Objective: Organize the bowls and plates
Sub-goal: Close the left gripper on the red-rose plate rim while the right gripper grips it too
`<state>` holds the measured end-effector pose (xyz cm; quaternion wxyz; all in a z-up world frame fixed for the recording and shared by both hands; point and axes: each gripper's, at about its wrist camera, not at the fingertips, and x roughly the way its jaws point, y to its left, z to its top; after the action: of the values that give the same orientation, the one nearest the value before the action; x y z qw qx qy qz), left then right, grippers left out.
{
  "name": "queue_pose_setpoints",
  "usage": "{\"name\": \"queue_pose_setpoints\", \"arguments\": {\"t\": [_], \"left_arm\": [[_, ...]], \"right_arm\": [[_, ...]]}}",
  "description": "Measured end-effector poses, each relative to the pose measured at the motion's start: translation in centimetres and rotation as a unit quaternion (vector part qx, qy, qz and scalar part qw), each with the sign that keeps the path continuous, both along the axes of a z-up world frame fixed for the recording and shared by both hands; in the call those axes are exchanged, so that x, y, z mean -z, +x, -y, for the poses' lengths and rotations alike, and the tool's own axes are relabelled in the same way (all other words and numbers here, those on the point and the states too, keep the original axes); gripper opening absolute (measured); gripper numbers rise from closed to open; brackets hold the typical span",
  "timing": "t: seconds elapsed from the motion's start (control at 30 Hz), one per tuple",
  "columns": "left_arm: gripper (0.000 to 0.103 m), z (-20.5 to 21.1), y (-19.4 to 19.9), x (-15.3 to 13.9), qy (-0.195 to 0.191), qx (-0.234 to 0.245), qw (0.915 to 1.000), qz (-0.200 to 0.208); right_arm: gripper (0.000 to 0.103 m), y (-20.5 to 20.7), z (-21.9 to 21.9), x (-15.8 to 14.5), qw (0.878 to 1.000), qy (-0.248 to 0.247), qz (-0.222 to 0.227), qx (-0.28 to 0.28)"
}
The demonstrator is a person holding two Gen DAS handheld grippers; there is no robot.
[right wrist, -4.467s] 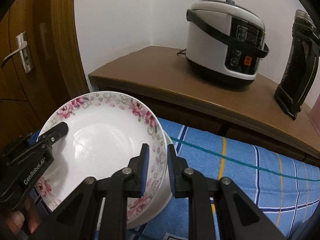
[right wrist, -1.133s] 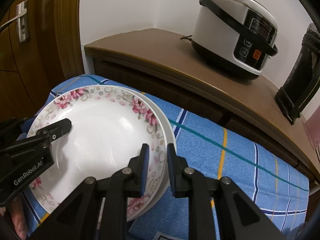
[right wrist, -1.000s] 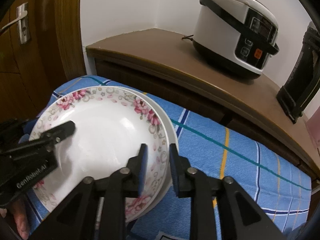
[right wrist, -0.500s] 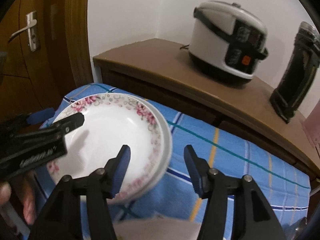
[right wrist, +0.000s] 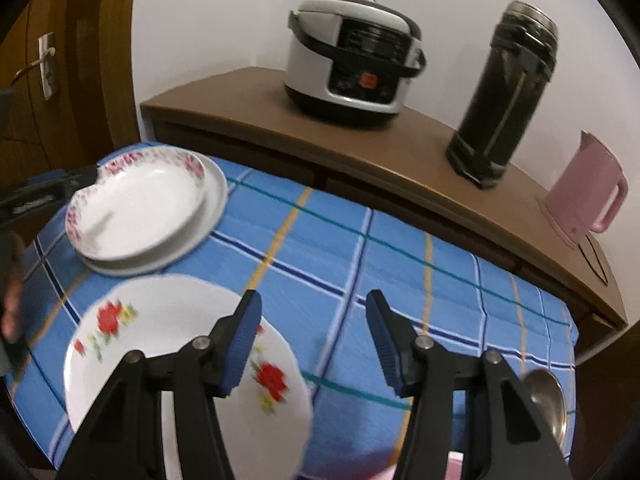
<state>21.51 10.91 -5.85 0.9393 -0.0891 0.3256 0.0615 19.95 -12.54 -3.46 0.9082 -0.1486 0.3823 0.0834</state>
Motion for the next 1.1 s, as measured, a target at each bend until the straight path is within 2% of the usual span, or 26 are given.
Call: {"name": "queue_pose_setpoints", "arguments": {"t": [0.13, 0.3, 0.37, 0.43, 0.6, 0.67, 0.73, 0.77, 0.9, 0.93, 0.97, 1.1], "left_arm": [[0.081, 2.8, -3.4, 0.6, 0.009, 0.038, 0.9990, -0.023], [0.080, 6.5, -6.4, 1.7, -0.017, 0.099, 0.9940, -0.042], [0.073, 7.7, -6.9, 1.9, -0.012, 0.110, 0.9927, -0.047], [0.059, 8.9, -7.0, 2.4, -0.012, 0.125, 0.9904, -0.057], [0.054, 10.1, -7.5, 3.3, -0.011, 0.132, 0.9881, -0.078], [0.050, 10.0, -7.6, 3.7, -0.019, 0.131, 0.9875, -0.085], [0.040, 10.0, -7.5, 4.1, -0.029, 0.137, 0.9857, -0.093], [0.040, 10.0, -7.3, 4.3, -0.037, 0.140, 0.9848, -0.095], [0.034, 10.3, -7.1, 4.5, -0.045, 0.144, 0.9844, -0.091], [0.033, 10.4, -7.1, 4.5, -0.044, 0.144, 0.9847, -0.089], [0.030, 10.5, -7.1, 4.5, -0.043, 0.146, 0.9845, -0.087], [0.028, 10.3, -7.2, 4.6, -0.049, 0.148, 0.9842, -0.084]], "right_arm": [[0.053, -0.1, 0.9, 0.5, 1.000, -0.009, -0.013, 0.000], [0.045, -0.4, 0.8, 1.5, 0.999, -0.015, -0.040, -0.016], [0.044, -0.5, 0.7, 2.1, 0.998, -0.021, -0.055, -0.024], [0.044, -0.5, 0.8, 2.5, 0.997, -0.020, -0.065, -0.025], [0.041, -0.7, 0.7, 3.1, 0.996, -0.019, -0.082, -0.034], [0.040, -0.8, 0.6, 3.2, 0.995, -0.016, -0.088, -0.037], [0.039, -0.8, 0.6, 3.4, 0.995, -0.012, -0.094, -0.039], [0.039, -0.7, 0.6, 3.6, 0.994, -0.010, -0.097, -0.040], [0.037, -0.8, 0.4, 4.0, 0.993, 0.002, -0.110, -0.047], [0.034, -0.9, 0.2, 4.0, 0.993, 0.001, -0.111, -0.050], [0.027, -1.0, -0.1, 4.0, 0.992, -0.001, -0.111, -0.054], [0.028, -1.2, -0.1, 4.0, 0.993, -0.005, -0.107, -0.052]]}}
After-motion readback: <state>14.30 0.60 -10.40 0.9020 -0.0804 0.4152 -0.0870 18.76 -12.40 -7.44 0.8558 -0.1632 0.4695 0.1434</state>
